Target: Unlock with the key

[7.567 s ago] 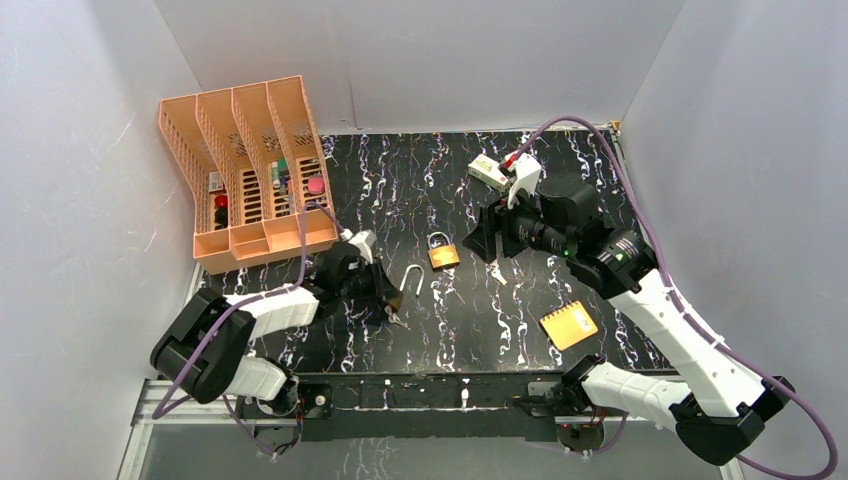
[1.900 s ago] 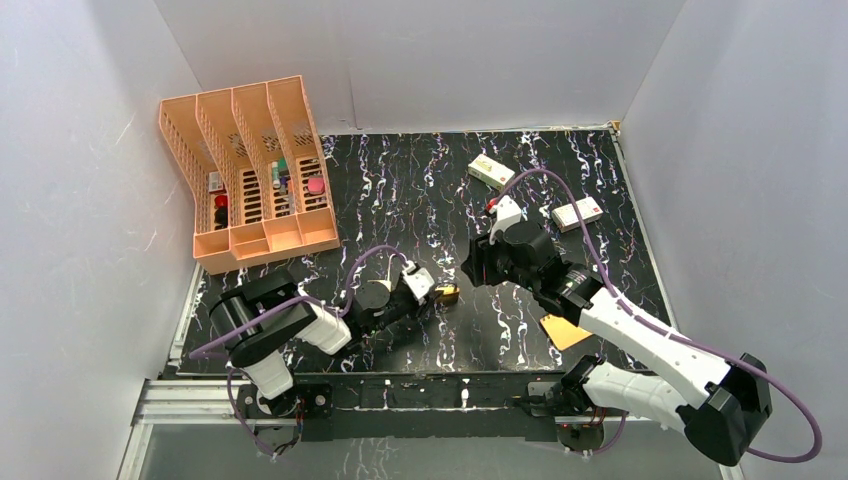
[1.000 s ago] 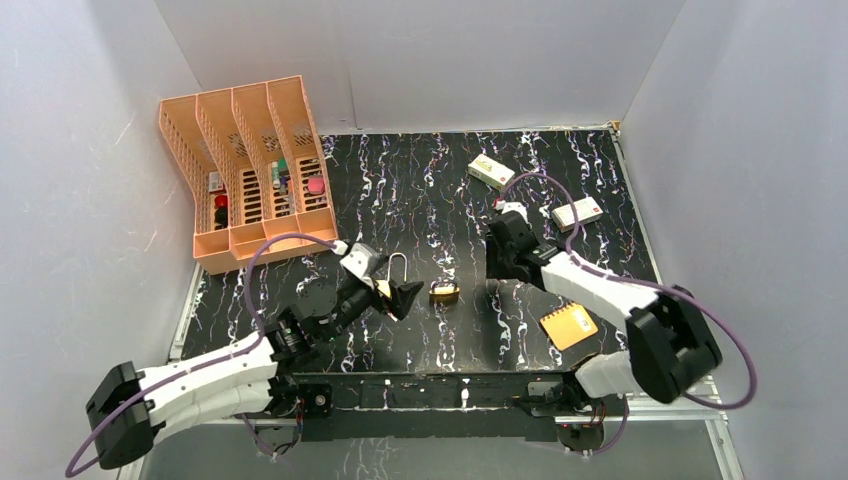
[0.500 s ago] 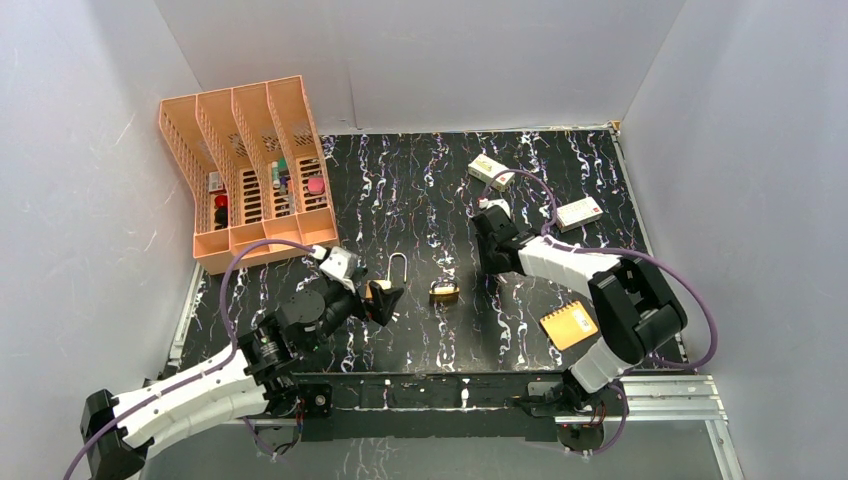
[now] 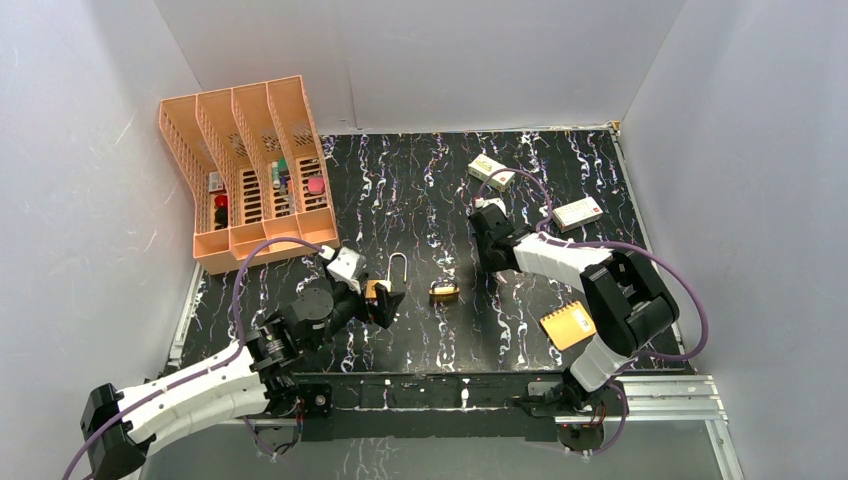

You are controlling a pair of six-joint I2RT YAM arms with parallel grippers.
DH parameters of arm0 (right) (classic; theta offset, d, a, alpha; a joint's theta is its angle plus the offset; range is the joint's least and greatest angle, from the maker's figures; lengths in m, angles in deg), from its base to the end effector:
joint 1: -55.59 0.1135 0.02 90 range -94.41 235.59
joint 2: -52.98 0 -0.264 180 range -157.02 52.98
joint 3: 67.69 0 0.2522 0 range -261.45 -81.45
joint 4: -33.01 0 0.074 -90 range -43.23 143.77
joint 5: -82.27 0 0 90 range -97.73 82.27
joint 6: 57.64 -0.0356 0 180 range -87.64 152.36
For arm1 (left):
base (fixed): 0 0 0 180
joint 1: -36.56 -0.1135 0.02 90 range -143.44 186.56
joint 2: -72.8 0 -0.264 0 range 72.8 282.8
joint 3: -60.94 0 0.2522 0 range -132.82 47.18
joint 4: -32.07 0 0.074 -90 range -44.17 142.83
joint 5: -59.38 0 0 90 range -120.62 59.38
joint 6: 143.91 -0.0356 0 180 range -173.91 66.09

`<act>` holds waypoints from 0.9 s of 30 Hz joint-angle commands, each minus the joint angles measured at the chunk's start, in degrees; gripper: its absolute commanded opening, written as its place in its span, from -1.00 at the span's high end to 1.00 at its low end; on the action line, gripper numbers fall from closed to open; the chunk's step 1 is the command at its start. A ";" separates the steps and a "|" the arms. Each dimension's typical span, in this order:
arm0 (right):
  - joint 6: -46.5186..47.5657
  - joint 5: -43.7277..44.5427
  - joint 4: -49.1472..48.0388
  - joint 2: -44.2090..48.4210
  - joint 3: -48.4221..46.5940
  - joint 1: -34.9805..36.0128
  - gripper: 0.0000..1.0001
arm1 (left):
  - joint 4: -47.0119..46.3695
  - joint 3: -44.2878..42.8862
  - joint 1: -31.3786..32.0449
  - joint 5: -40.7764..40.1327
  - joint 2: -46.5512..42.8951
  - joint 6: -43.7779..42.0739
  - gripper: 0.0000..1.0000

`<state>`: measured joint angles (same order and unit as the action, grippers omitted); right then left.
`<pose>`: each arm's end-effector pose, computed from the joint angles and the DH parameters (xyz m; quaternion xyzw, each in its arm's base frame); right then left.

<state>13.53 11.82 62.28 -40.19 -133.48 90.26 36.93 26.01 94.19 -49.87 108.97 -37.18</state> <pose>0.2680 0.1709 0.1713 -0.0818 0.9417 -0.0180 0.3257 0.0988 -0.1339 0.2524 0.1515 0.7261 -0.2992 0.6003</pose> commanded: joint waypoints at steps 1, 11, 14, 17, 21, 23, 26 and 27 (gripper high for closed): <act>0.31 1.16 -0.45 -0.31 -1.85 0.13 0.55 | -0.63 -1.75 0.29 -0.18 -0.81 -0.05 -0.97; -0.30 1.69 4.10 6.16 -2.71 0.13 1.00 | 1.00 -4.02 0.29 -0.05 -0.25 1.72 -0.97; -0.60 -0.61 8.39 13.21 -4.54 0.16 1.00 | 1.66 -6.39 0.29 -0.35 0.49 2.91 -0.97; 0.41 -5.62 11.10 21.76 -6.98 0.21 1.00 | 0.99 -9.51 0.29 -0.20 2.33 4.48 -0.97; 4.38 -15.48 14.96 30.38 -12.80 0.13 1.00 | -2.97 -13.89 0.32 0.49 6.16 7.44 -0.97; 5.96 -22.58 16.29 33.42 -15.78 0.16 1.00 | -5.60 -16.24 0.31 1.65 8.48 8.45 -0.97; 8.06 -32.46 17.35 36.42 -20.64 0.17 1.00 | -11.23 -19.69 0.29 6.87 12.14 7.31 -0.97; 8.30 -34.78 17.74 37.10 -21.57 0.20 1.00 | -13.38 -20.74 0.29 8.81 13.30 6.81 -0.97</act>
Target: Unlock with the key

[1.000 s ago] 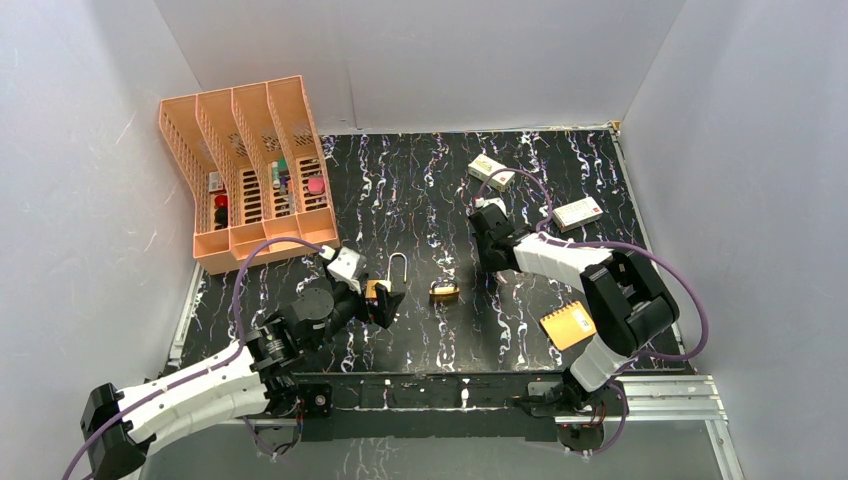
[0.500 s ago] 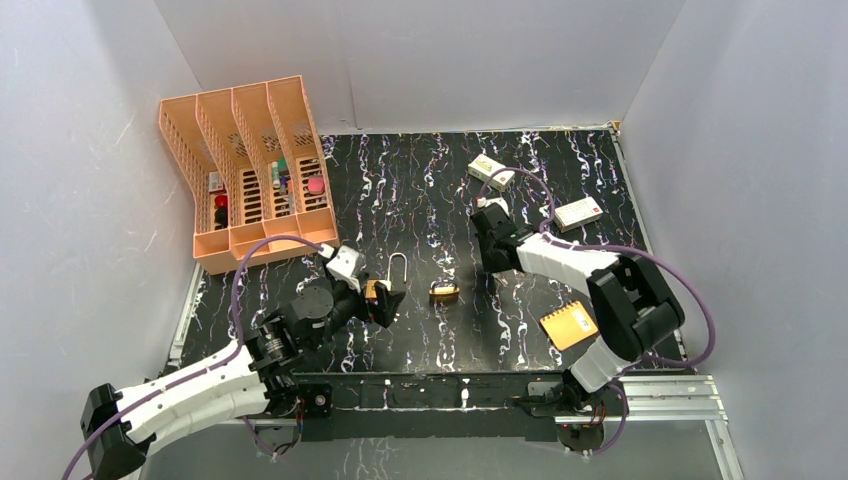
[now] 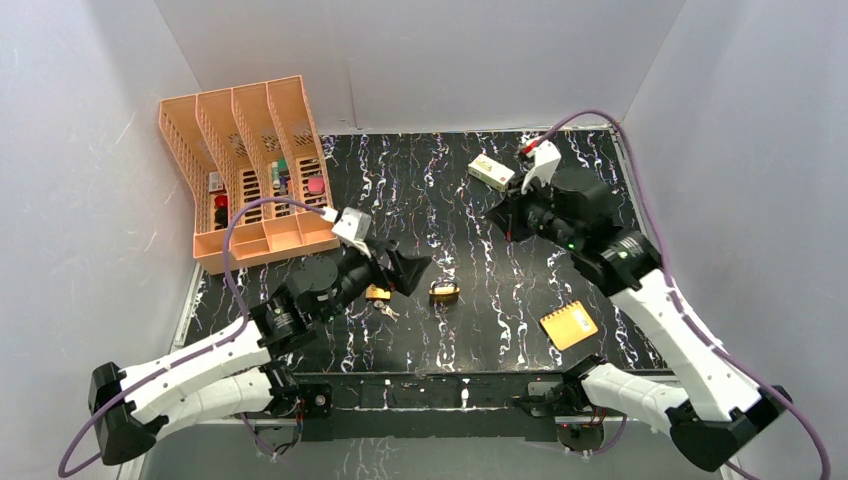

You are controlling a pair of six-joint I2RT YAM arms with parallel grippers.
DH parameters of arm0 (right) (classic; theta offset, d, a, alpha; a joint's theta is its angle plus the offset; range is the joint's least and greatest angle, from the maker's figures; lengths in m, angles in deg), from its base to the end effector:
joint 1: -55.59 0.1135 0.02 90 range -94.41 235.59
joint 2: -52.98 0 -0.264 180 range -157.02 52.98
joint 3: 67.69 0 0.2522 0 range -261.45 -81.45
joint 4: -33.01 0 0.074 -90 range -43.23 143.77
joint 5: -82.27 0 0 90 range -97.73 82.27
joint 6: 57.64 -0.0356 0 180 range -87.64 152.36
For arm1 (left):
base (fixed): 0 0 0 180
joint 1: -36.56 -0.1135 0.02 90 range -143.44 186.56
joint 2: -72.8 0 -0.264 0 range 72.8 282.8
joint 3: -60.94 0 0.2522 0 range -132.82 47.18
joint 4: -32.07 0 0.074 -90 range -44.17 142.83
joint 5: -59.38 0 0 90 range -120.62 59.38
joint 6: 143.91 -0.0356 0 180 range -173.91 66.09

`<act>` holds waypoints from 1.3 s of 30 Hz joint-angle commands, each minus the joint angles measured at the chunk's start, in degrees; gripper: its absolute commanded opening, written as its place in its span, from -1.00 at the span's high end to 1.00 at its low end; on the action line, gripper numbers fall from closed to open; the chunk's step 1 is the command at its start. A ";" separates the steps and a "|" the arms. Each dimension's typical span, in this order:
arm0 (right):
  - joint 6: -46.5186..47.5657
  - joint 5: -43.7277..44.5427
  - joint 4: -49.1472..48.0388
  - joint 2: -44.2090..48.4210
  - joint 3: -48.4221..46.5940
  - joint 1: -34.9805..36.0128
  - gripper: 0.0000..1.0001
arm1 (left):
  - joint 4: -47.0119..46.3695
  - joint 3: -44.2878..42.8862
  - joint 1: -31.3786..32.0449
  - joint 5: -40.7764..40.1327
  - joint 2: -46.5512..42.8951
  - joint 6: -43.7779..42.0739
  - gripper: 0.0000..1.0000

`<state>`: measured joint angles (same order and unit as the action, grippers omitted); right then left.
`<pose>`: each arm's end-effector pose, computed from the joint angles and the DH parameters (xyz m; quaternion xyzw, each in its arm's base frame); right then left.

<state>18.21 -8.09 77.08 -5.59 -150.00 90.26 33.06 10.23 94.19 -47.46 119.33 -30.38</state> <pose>0.1775 0.1230 0.4022 -0.1480 0.8074 0.2384 0.5191 0.1146 -0.1616 0.3295 0.0976 0.6811 -0.3911 0.6113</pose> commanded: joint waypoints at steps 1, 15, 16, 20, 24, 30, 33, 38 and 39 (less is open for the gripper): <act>3.74 -17.03 3.26 2.92 -7.08 0.18 1.00 | -11.00 -6.14 0.36 8.48 4.20 -0.16 -0.97; -2.43 -31.49 -1.35 2.80 -16.34 0.22 1.00 | -22.75 -14.81 0.32 38.30 13.10 -8.12 -0.80; -2.90 -31.15 -2.17 2.96 -15.68 0.19 1.00 | -22.24 -15.45 0.30 38.78 13.83 -8.78 -0.79; -5.29 -30.32 -4.60 2.95 -14.79 0.16 1.00 | -23.06 -16.44 0.35 40.60 16.01 -10.10 -0.77; -5.77 -29.56 -4.73 2.63 -15.33 0.21 1.00 | -23.42 -17.18 0.32 41.73 17.52 -11.20 -0.77; -5.34 -29.57 -4.12 2.94 -14.87 0.21 1.00 | -25.40 -16.78 0.34 42.14 18.08 -11.68 -0.75; -5.41 -29.78 -3.99 3.04 -14.81 0.21 1.00 | -26.21 -16.17 0.34 39.81 17.48 -12.42 -0.75; -6.00 -29.79 -3.94 3.04 -15.70 0.22 1.00 | -27.36 -14.68 0.32 33.52 16.03 -15.34 -0.76; -6.29 -29.72 -4.00 3.02 -15.84 0.21 1.00 | -27.39 -14.71 0.30 33.38 15.99 -15.83 -0.76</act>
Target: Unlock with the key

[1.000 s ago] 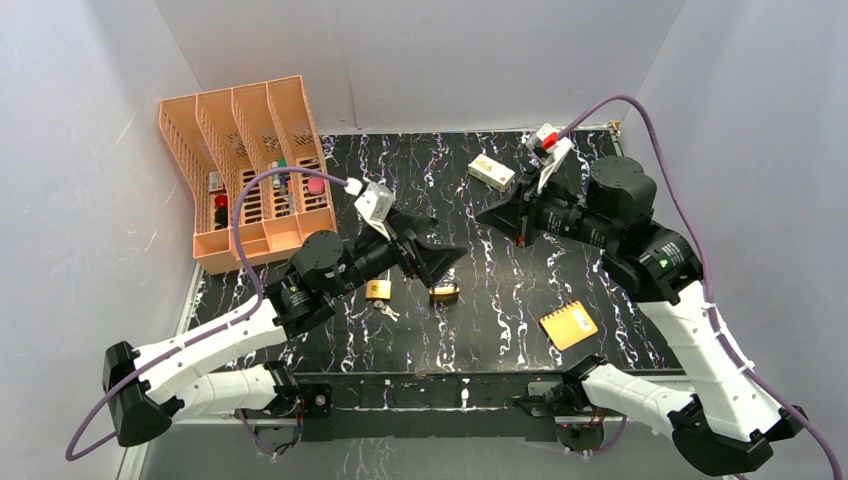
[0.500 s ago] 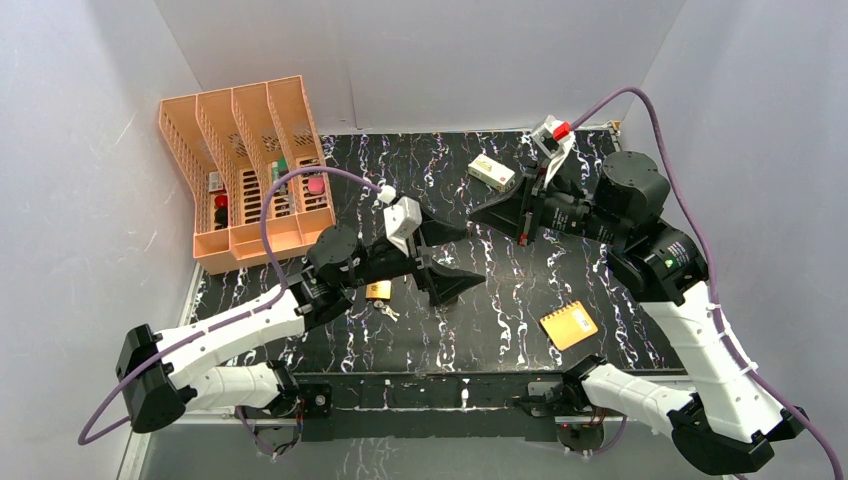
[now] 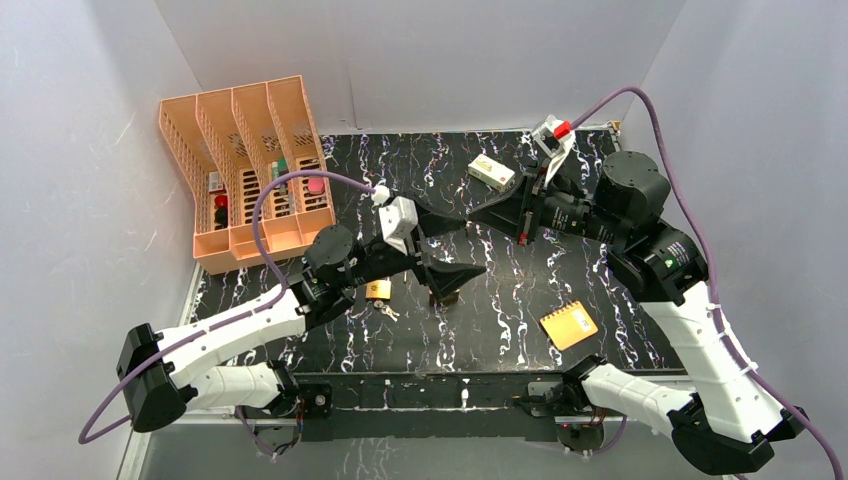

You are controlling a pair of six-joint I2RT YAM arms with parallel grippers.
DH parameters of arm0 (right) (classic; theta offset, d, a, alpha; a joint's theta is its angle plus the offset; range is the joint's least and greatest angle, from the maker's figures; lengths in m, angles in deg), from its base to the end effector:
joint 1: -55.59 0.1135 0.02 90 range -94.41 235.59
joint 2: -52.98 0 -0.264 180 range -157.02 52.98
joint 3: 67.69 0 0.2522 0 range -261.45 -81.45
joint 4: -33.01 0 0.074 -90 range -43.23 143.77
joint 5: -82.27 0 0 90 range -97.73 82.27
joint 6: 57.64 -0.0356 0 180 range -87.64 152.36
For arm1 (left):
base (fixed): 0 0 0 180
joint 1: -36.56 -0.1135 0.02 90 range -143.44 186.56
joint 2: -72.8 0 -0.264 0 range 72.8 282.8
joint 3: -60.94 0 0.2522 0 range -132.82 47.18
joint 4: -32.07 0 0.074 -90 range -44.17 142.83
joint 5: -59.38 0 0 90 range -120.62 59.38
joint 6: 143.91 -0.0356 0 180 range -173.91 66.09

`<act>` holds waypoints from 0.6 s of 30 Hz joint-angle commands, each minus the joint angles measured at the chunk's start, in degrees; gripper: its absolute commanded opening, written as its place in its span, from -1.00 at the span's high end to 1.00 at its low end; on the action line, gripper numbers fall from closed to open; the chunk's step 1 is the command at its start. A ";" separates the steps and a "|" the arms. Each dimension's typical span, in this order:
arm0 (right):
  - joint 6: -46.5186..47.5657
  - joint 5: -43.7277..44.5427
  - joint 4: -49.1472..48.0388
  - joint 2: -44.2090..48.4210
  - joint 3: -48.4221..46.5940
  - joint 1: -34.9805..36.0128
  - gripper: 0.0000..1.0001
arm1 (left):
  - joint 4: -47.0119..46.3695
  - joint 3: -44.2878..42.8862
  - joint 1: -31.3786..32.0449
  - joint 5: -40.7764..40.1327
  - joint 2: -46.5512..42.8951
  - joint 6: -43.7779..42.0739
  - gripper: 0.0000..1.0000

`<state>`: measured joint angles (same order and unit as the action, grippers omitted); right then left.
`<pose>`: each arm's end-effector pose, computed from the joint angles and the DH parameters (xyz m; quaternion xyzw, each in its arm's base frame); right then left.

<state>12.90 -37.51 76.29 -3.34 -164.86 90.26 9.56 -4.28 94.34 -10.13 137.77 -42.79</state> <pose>0.1291 0.1108 0.4937 -0.2686 0.6680 0.4695 0.5111 0.1278 -0.2262 0.3953 0.3518 0.4417 -0.5448 0.6200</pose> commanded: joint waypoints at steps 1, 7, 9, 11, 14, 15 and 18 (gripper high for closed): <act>-1.14 -0.17 -3.24 0.82 -1.10 0.22 1.00 | -3.87 -0.40 0.19 -3.80 -2.41 -3.68 -0.74; -1.89 2.42 -3.00 0.98 -0.66 0.21 1.00 | -3.76 -2.21 0.16 -0.38 -1.14 -3.46 -0.36; -1.91 3.25 -2.61 1.03 -0.55 0.21 1.00 | -3.66 -2.25 0.15 0.49 -0.99 -3.45 -0.14; -1.91 4.15 -2.19 1.08 -0.44 0.16 1.00 | -3.63 -2.03 0.15 0.75 -1.06 -3.45 0.10; -1.64 5.21 -1.46 1.16 -0.52 0.21 1.00 | -3.55 -1.76 0.17 0.45 -1.37 -3.47 0.26; -1.68 5.33 -1.28 1.18 -0.56 0.15 1.00 | -3.54 -1.59 0.15 0.41 -1.48 -3.45 0.28; -1.59 5.50 -1.12 1.23 -0.61 0.22 1.00 | -3.56 -1.49 0.14 0.16 -1.67 -3.42 0.35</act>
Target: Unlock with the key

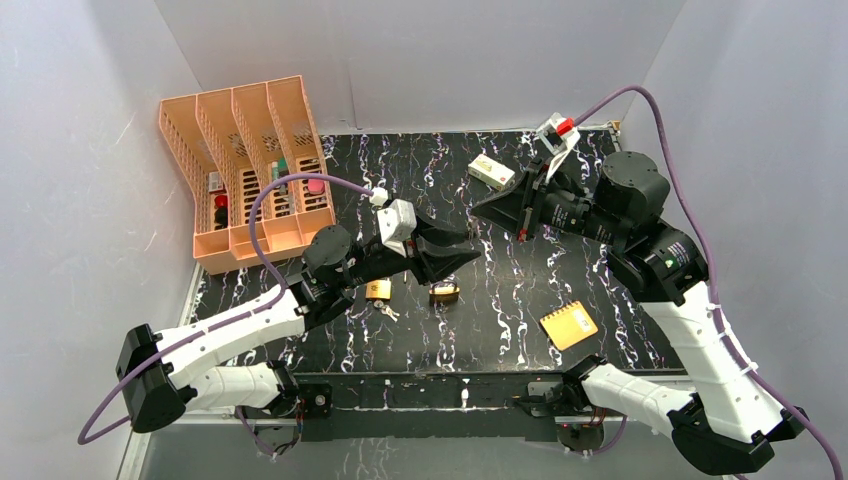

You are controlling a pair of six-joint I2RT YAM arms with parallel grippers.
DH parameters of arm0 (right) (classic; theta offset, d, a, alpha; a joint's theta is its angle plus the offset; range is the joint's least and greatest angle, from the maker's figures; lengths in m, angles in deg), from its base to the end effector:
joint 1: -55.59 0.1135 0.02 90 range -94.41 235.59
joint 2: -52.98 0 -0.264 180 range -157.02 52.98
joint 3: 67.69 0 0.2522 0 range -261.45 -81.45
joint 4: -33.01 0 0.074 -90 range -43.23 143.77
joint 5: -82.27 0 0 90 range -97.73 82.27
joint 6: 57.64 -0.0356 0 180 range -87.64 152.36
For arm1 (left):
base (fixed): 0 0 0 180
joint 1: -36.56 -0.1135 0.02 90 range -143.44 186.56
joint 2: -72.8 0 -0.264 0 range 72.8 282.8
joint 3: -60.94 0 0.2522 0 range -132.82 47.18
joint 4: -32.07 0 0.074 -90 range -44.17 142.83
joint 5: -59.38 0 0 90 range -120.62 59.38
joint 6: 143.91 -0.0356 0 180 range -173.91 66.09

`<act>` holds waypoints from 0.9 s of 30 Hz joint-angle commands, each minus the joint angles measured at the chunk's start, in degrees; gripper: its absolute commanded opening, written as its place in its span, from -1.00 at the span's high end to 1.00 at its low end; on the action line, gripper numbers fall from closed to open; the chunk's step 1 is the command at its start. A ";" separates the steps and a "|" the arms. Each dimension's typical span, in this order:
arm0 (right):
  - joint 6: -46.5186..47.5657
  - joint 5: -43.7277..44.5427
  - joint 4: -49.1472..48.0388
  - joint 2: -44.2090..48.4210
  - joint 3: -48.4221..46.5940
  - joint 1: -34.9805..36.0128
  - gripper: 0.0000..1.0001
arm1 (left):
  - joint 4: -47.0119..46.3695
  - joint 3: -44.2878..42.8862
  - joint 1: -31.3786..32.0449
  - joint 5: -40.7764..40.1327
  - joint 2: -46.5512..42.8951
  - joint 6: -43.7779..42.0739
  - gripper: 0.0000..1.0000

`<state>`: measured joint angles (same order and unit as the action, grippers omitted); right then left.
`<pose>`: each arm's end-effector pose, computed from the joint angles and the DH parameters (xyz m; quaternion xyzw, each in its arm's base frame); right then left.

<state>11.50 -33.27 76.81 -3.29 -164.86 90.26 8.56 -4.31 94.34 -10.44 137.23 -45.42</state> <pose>0.1311 0.1093 0.4928 -0.2362 0.6834 0.4548 0.5200 0.1262 -0.2232 0.3995 0.3564 0.4238 -0.5317 0.6408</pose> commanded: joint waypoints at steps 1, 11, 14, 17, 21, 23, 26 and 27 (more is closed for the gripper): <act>-0.19 1.35 -1.58 1.22 -0.61 0.21 1.00 | -2.54 -1.43 0.16 0.39 -1.14 -0.92 0.38; -0.25 1.04 -1.30 1.25 -1.29 0.22 1.00 | -2.20 -1.01 0.14 -1.76 -1.59 -1.38 0.36; -0.40 0.61 -1.14 1.08 -1.48 0.15 1.00 | -1.94 -1.07 0.14 -2.41 -1.42 -1.76 0.02; -0.51 0.32 -1.10 1.04 -1.73 0.22 1.00 | -1.92 -1.40 0.14 -2.94 -1.00 -2.02 -0.03; -0.47 0.58 -0.89 1.01 -1.77 0.21 1.00 | -1.88 -2.20 0.14 -3.61 -0.33 -2.51 0.02; -0.42 0.51 -0.89 1.00 -1.69 0.22 1.00 | -1.60 -2.62 0.14 -4.13 0.07 -3.04 0.07; -0.41 0.32 -0.86 1.09 -1.77 0.19 1.00 | -1.40 -3.04 0.14 -4.58 0.58 -3.47 0.21; -0.41 0.32 -0.84 1.10 -1.80 0.20 1.00 | -1.40 -3.15 0.14 -4.62 0.75 -3.56 0.27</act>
<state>11.48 -32.31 77.16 -3.21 -164.86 90.26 8.67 -4.44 94.34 -13.76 137.77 -47.32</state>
